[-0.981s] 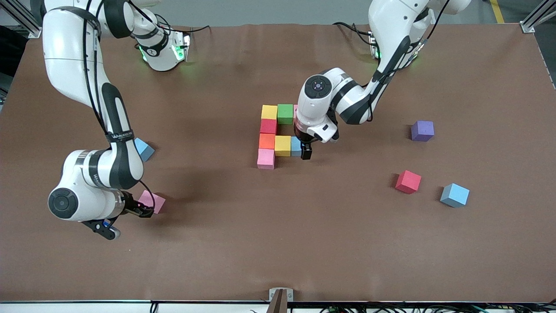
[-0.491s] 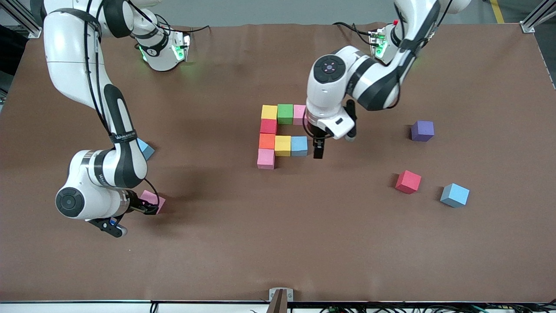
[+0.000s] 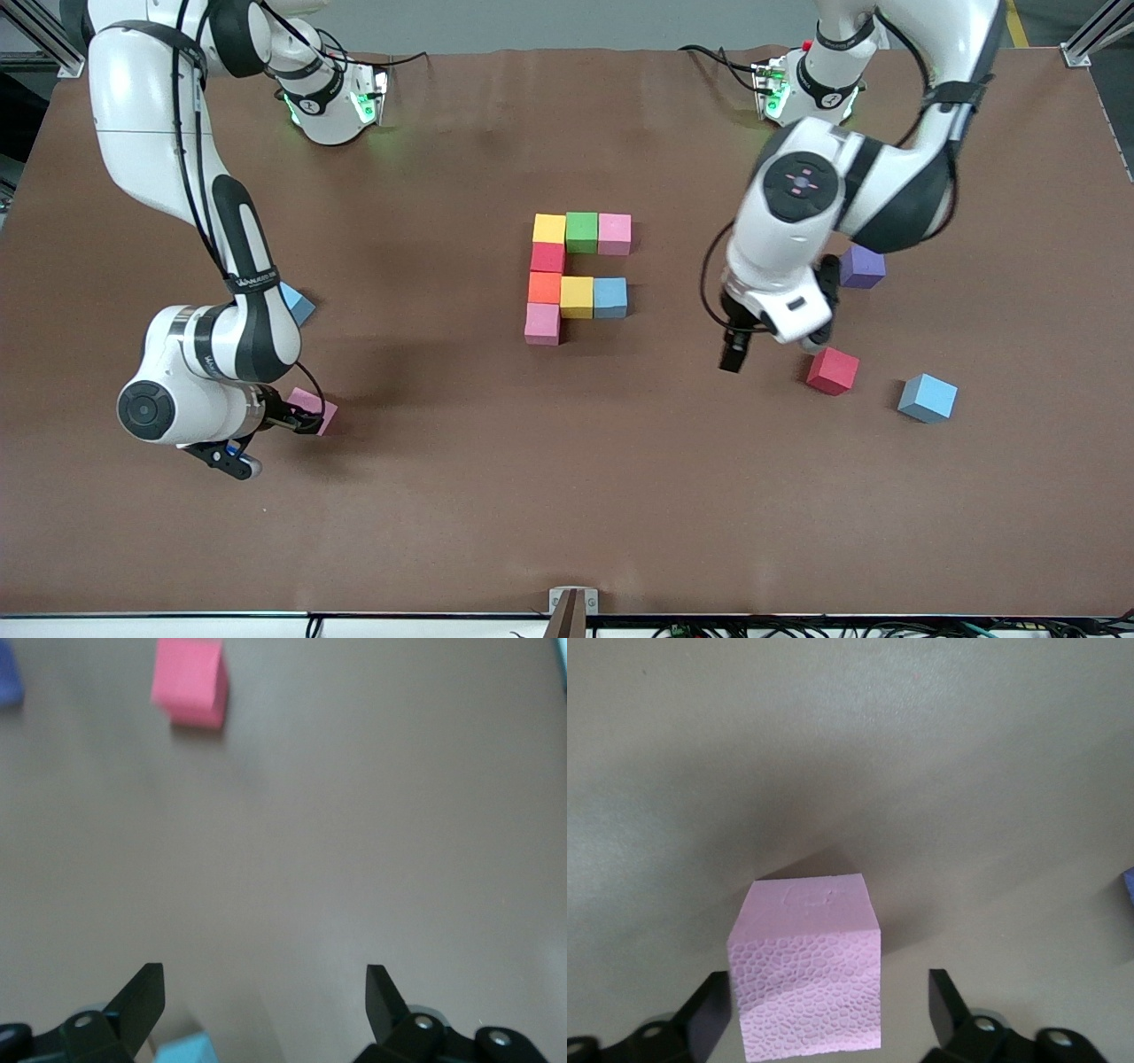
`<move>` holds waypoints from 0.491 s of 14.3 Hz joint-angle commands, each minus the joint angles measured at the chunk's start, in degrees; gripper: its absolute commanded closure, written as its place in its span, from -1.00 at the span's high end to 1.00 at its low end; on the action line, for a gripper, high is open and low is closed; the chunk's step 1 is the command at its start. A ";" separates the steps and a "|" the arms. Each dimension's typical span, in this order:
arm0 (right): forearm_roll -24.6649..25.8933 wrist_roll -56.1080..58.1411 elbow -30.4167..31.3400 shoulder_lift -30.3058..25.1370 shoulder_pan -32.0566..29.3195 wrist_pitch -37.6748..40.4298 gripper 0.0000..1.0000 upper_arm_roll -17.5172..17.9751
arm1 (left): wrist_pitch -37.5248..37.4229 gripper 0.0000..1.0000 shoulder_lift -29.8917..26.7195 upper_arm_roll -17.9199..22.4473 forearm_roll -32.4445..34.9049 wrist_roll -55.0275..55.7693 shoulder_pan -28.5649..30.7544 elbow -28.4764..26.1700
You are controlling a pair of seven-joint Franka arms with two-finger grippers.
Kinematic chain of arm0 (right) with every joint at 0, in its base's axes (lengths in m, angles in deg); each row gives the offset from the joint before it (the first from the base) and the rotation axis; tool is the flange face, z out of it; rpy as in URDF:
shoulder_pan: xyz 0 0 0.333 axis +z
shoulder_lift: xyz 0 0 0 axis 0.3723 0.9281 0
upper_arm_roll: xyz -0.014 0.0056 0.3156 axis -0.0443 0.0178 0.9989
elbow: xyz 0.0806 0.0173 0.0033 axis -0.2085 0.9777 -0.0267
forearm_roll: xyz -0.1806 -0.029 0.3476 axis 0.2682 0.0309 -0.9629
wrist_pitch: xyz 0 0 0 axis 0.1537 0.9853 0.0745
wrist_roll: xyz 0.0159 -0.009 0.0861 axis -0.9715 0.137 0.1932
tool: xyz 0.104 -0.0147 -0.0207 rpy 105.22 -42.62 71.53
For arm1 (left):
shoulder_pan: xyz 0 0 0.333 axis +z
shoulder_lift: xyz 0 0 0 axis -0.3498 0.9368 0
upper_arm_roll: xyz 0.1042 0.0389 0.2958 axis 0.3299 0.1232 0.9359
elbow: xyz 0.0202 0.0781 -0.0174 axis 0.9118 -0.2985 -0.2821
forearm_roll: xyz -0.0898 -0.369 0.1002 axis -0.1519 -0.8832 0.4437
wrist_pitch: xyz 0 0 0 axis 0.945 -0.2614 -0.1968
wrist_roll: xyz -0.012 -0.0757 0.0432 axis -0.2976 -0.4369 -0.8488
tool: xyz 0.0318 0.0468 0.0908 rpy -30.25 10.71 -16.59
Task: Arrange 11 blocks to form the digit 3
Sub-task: 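Grasp the pink cube with the right gripper while the left gripper grasps red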
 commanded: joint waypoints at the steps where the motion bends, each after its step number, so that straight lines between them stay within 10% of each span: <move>1: -1.05 2.17 2.11 -1.19 -0.54 -0.82 0.56 0.75 | -1.39 1.00 1.52 -0.38 1.25 -13.74 4.69 1.40; 7: -1.05 2.26 1.14 -1.19 -0.37 -0.91 0.07 1.54 | -1.31 1.00 5.91 -0.47 1.34 -27.06 15.77 0.70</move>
